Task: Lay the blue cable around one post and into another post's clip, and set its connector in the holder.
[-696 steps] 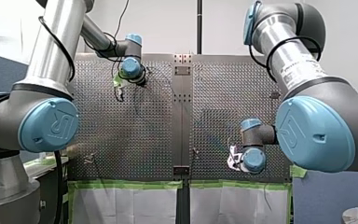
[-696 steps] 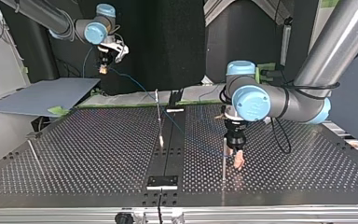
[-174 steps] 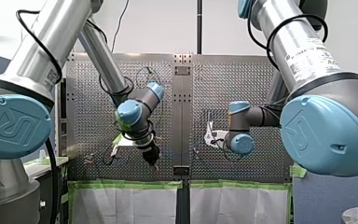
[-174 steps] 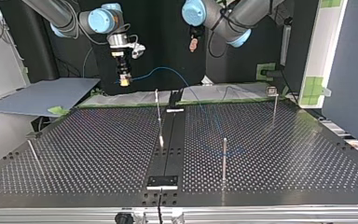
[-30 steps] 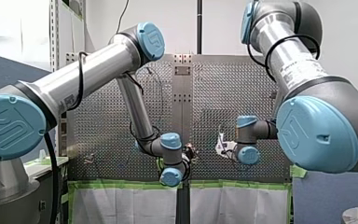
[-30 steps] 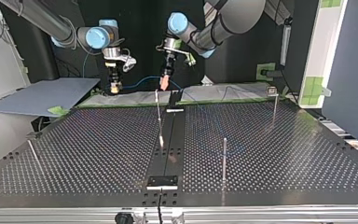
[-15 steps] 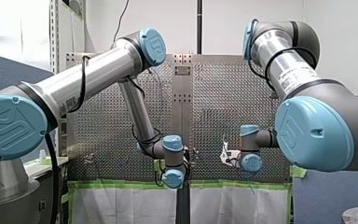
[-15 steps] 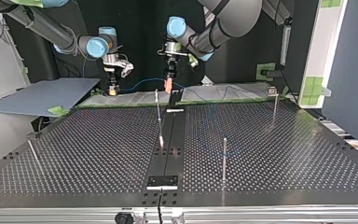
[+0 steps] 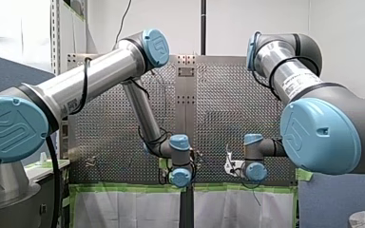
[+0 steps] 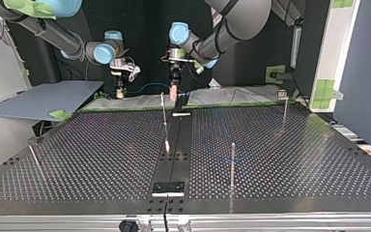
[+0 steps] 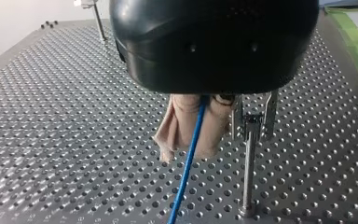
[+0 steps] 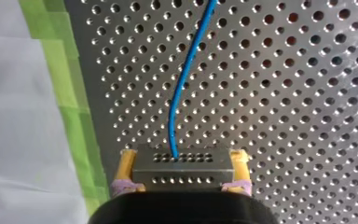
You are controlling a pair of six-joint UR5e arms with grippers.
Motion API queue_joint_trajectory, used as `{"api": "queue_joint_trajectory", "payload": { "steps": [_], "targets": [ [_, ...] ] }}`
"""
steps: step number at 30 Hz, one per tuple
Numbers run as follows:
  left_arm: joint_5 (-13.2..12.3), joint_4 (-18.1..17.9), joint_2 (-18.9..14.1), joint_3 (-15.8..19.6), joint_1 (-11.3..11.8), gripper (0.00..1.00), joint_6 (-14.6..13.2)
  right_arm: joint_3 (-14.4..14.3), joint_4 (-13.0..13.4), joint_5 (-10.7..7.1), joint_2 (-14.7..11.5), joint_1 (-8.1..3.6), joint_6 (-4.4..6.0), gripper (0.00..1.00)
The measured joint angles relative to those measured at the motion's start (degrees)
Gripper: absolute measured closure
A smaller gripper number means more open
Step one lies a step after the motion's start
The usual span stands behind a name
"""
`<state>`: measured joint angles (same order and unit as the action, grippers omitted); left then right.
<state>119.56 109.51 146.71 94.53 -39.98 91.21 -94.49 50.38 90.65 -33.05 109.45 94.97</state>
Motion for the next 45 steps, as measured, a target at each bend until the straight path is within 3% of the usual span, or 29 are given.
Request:
{"api": "queue_joint_trajectory", "payload": {
  "steps": [5,13,24,33,45],
  "targets": [
    [-0.29,2.32,0.24,-1.28,0.78,0.91,-0.56,1.87,-1.28,-0.07,0.02,-0.13,-0.99,0.99],
    [-0.28,4.09,3.30,-2.65,2.53,0.91,1.75,3.48,-3.40,-0.05,0.03,-0.15,-2.25,0.99],
    [-0.85,3.21,4.05,-4.48,3.38,0.91,5.30,4.35,-3.30,-0.75,0.08,-0.36,-2.75,0.99],
    [-0.96,3.64,3.98,-4.70,3.46,0.91,5.90,6.92,-5.80,-0.83,0.04,-0.71,-3.14,0.99],
    [-2.14,4.22,3.84,-5.27,3.70,0.91,8.55,7.75,-5.43,-0.82,0.04,-1.07,-2.87,0.99]
  ]
}}
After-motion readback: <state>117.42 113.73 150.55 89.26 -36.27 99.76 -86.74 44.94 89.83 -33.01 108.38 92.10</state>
